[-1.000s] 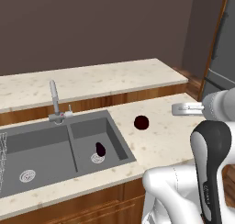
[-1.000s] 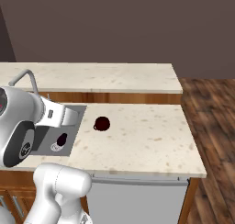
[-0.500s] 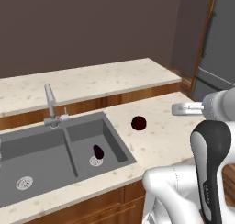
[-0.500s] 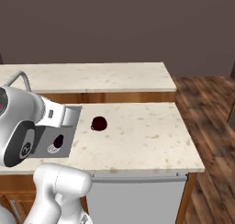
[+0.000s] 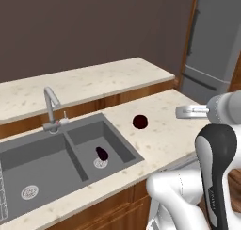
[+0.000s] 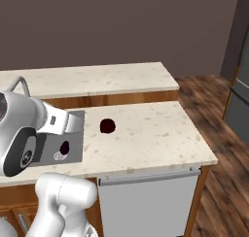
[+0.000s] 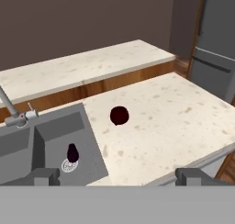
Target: Clear the mugs and bowl far away from the sink.
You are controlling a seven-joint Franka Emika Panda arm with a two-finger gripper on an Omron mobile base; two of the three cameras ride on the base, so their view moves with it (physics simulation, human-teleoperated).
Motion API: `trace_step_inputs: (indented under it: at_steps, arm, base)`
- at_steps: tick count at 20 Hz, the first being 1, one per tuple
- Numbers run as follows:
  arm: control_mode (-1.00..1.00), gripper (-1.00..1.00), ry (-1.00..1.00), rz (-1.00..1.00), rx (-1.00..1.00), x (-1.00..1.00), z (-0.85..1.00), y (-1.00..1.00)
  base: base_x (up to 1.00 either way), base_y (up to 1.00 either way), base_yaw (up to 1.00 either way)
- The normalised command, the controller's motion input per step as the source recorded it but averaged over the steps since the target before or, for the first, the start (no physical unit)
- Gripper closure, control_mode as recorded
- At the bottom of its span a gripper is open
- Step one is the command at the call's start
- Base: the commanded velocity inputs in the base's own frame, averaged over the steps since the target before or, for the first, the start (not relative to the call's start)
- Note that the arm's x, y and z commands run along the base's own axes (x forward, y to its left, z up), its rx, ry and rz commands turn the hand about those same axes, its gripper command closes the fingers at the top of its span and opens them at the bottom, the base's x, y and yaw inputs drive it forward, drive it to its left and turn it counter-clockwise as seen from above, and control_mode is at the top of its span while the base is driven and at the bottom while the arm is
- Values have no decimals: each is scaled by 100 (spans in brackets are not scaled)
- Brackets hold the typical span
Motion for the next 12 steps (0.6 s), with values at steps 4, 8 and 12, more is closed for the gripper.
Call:
trace_step_inputs:
  at_steps: [4, 8, 12]
  arm:
    - [100, -100, 0, 0, 0, 0, 0, 0]
    - [100, -100, 0, 0, 0, 0, 0, 0]
    - [100, -100, 0, 0, 0, 0, 0, 0]
  base:
    - [21, 24, -21]
    - [38, 11, -23]
    - [27, 99, -5]
